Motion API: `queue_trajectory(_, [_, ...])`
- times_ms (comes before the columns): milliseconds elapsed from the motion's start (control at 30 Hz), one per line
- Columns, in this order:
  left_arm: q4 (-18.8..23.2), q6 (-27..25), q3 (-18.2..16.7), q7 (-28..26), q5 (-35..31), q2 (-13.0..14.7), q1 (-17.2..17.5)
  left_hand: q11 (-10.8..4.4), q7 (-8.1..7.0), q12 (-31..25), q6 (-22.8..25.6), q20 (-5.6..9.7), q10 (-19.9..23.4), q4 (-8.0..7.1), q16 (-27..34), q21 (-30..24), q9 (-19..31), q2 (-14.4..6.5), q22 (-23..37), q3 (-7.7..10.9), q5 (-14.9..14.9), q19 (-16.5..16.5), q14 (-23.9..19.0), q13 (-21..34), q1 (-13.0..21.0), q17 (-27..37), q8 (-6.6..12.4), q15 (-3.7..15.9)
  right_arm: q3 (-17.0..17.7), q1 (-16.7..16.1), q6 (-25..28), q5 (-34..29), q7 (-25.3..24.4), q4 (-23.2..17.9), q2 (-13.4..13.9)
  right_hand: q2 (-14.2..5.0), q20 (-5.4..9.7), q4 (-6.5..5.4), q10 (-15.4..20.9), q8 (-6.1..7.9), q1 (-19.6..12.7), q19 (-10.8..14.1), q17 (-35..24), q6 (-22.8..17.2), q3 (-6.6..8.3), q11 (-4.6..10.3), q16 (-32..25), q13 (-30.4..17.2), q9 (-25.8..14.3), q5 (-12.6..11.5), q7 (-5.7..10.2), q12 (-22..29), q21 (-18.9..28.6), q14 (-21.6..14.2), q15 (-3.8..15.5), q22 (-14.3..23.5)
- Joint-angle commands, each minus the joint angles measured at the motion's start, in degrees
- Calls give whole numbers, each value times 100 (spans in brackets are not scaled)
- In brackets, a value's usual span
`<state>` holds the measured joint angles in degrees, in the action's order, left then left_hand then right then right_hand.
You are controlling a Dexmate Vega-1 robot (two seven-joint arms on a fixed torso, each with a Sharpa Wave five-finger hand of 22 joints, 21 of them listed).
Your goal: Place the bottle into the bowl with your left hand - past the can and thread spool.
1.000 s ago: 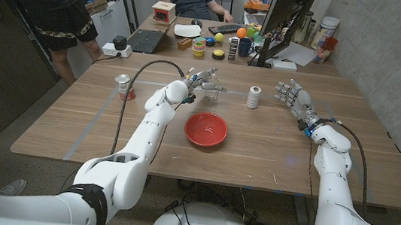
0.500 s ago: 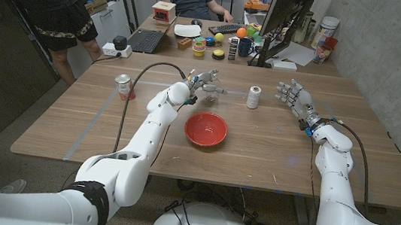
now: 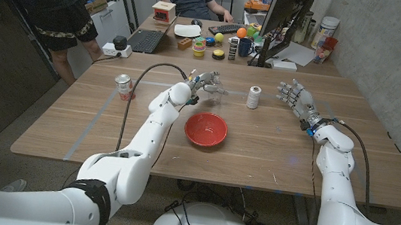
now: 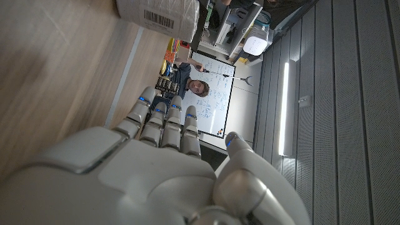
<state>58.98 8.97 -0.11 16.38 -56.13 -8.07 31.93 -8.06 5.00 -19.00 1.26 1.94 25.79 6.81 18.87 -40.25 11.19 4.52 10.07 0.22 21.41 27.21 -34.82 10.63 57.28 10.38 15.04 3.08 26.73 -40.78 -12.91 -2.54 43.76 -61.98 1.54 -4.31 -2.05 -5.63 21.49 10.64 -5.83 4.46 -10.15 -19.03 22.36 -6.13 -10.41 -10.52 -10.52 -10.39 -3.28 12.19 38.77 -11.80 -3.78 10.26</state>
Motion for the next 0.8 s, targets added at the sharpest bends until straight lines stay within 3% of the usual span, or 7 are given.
queue_trajectory(33, [288, -194, 84, -155, -177, -54, 144, -300, 28, -62, 853, 87, 1084, -27, 16, 72, -1, -154, 28, -48, 45, 63, -816, 18, 254, 6, 171, 949, 12, -23, -2, -15, 9, -34, 12, 13, 2, 11, 22, 33, 44, 52, -14, 11, -25, -7, -27, -33, -26, -35, -5, 30, -23, -23, -32, 17])
queue_trajectory(133, [344, -248, 78, -137, -186, -66, 171, -345, 13, -72, 1347, 119, 1561, -36, 8, 95, -1, -260, 28, -50, 42, 115, -1244, 23, 374, 10, 263, 951, 21, -37, -5, 0, 5, -66, 2, 12, 5, 11, 16, 34, 46, 53, -13, 10, -27, 4, -28, -33, -26, -36, -5, 28, -29, -27, -29, 17])
queue_trajectory(300, [485, -299, 126, -230, -291, -64, 265, -367, -228, -11, 2310, 207, 1977, -66, -94, 132, -2, -386, 32, -79, 20, 183, -1642, 34, 491, 14, 454, 961, 19, -39, 2, 17, 27, -76, 2, 10, 11, 11, 24, 35, 48, 53, -12, 9, -28, -14, -26, -33, -26, -38, -6, 31, -38, -28, -27, 17])
queue_trajectory(333, [476, -283, 118, -160, -266, -51, 248, -390, -372, 36, 2840, 210, 2037, -82, -194, 156, -10, -431, 41, -106, 5, 184, -1693, 39, 530, 14, 516, 963, 20, -36, -12, 24, 34, -65, 3, 10, 11, 11, 25, 34, 48, 57, -12, 12, -28, -14, -26, -33, -26, -38, -6, 31, -37, -27, -28, 17])
queue_trajectory(367, [494, -267, 115, -194, -265, -50, 267, -389, -382, 48, 3045, 244, 2086, -81, -218, 163, -15, -456, 40, -111, -1, 207, -1759, 40, 566, 20, 525, 973, 11, -40, -22, 10, 34, -68, 10, 10, 14, 11, 16, 33, 50, 56, -12, 15, -29, -2, -24, -33, -26, -38, -5, 28, -40, -23, -29, 17])
queue_trajectory(533, [597, -273, 99, -341, -292, -66, 350, -388, -824, 134, 4238, 337, 2489, -81, -330, 199, -39, -570, 42, -151, -44, 291, -2069, 37, 726, 36, 691, 976, 4, -46, 2, 14, 35, -92, 1, 11, 15, 9, 19, 31, 55, 63, -12, 23, -33, -21, -25, -33, -26, -39, -12, 29, -46, -25, -32, 17])
queue_trajectory(800, [703, -277, 62, -272, -279, -41, 393, -398, -880, 237, 4482, 442, 2698, -60, -361, 174, -64, -609, 44, -171, -84, 441, -2292, 43, 842, 47, 645, 992, -16, -75, 18, 11, 20, -169, -22, 9, 16, 5, 24, 28, 64, 68, -13, 35, -39, -18, -25, -33, -26, -41, -21, 31, -57, -26, -22, 17])
